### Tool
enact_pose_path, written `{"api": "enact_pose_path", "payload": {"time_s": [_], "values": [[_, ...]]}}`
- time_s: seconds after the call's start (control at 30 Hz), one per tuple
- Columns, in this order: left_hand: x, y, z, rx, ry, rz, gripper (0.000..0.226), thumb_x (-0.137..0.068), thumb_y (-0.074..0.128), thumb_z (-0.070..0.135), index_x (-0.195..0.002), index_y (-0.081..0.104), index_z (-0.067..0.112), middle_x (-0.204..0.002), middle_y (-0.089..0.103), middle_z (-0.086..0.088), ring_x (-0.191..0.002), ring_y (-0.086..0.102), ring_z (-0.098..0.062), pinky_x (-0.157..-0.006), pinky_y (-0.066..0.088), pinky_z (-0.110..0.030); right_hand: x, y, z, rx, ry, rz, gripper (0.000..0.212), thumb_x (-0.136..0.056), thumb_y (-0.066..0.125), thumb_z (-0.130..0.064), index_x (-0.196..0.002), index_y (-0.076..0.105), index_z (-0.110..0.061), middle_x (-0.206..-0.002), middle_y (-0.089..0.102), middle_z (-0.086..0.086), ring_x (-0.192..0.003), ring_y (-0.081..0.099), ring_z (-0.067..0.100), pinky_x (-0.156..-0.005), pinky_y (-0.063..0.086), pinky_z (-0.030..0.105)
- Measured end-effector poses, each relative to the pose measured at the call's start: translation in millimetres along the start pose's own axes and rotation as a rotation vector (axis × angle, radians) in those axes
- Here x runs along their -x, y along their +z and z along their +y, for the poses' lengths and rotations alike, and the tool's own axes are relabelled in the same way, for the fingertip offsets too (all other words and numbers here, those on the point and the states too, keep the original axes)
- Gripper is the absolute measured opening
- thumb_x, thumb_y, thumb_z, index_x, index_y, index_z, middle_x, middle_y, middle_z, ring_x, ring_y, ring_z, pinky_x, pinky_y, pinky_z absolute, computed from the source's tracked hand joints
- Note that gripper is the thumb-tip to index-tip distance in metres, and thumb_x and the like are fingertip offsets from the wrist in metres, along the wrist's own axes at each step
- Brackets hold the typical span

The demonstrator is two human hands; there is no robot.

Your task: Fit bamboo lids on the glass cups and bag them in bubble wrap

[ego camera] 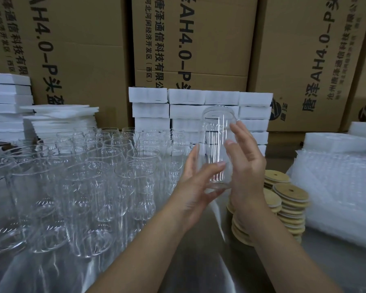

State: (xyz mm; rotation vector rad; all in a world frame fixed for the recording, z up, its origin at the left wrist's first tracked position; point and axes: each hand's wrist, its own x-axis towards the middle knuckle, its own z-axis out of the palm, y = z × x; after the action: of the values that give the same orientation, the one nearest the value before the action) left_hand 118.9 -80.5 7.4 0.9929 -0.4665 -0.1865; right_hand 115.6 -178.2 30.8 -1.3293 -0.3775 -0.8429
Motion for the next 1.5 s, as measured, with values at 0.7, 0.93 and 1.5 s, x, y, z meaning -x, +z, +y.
{"api": "enact_pose_path", "payload": {"time_s": [0.7,0.93,1.5], "values": [[2,-2,7,-0.273,0.152,0.136,0.053,-0.066,0.078,0.023,-0.114,0.058,0.023,-0.104,0.065,0.016,-0.083,0.070,0.000,-0.063,0.057,-0.023,-5,2,8,-0.310,0.388,0.034,0.079,-0.073,0.066,-0.058,-0.142,0.029,-0.046,-0.126,0.061,0.001,-0.098,0.070,0.021,-0.092,0.052,0.048],[-2,-2,3,-0.081,-0.006,0.036,0.066,-0.062,0.077,0.033,-0.124,0.061,0.024,-0.106,0.070,0.009,-0.096,0.068,-0.010,-0.075,0.057,-0.029,-4,0,8,-0.341,0.350,0.108,0.084,-0.069,0.063,-0.056,-0.144,0.030,-0.036,-0.121,0.063,0.005,-0.094,0.071,0.018,-0.086,0.056,0.042],[0,3,-17,-0.493,0.332,0.229,0.071,-0.044,0.078,0.059,-0.108,0.050,0.047,-0.114,0.051,0.008,-0.085,0.069,-0.006,-0.075,0.060,-0.032,-4,0,13,-0.283,0.222,0.224,0.084,-0.075,0.062,-0.051,-0.146,0.020,-0.038,-0.131,0.055,0.004,-0.093,0.070,0.013,-0.088,0.056,0.042]]}}
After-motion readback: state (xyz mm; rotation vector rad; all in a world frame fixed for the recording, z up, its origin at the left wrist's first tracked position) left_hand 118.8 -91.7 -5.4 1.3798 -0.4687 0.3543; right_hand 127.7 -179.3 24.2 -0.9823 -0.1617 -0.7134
